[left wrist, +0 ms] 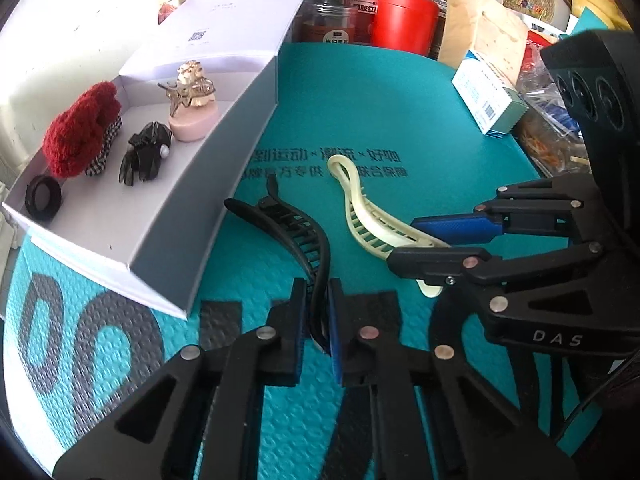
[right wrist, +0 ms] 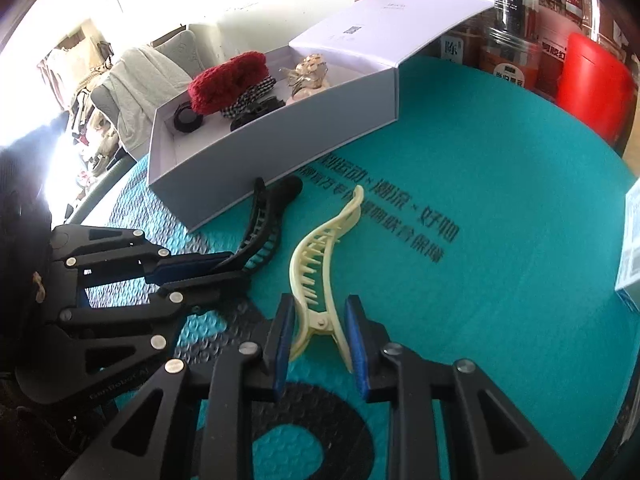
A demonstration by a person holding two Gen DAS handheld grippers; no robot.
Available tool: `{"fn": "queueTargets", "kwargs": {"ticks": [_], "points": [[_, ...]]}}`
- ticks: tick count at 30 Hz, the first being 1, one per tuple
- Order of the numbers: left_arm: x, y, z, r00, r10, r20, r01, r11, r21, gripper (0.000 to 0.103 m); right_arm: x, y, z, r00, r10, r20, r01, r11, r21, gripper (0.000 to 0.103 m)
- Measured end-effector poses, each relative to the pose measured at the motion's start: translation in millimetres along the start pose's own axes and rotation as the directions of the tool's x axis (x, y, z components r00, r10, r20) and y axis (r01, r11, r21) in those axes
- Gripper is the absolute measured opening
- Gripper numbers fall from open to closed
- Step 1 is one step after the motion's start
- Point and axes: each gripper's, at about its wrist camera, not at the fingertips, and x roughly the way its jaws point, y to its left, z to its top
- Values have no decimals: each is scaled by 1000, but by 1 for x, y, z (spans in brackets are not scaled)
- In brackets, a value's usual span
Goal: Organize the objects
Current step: 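Grasp the long black claw clip with the left gripper while the right gripper grasps the cream claw clip, then lift the black and cream claw clips off the mat with both grippers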
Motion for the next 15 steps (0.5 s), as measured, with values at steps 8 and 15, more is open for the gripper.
{"fn": "queueTargets", "kwargs": {"ticks": [8, 15], "points": [[-18, -13, -29, 1000, -16, 4, 16, 1000, -1, 10, -16, 13, -27, 1000, -3, -9, 3, 1000, -5, 24], [-34, -26, -50, 999, -43, -9, 43, 999, 20, 10, -29, 19, -47, 1000, -9, -11, 9, 1000, 1, 25]]}}
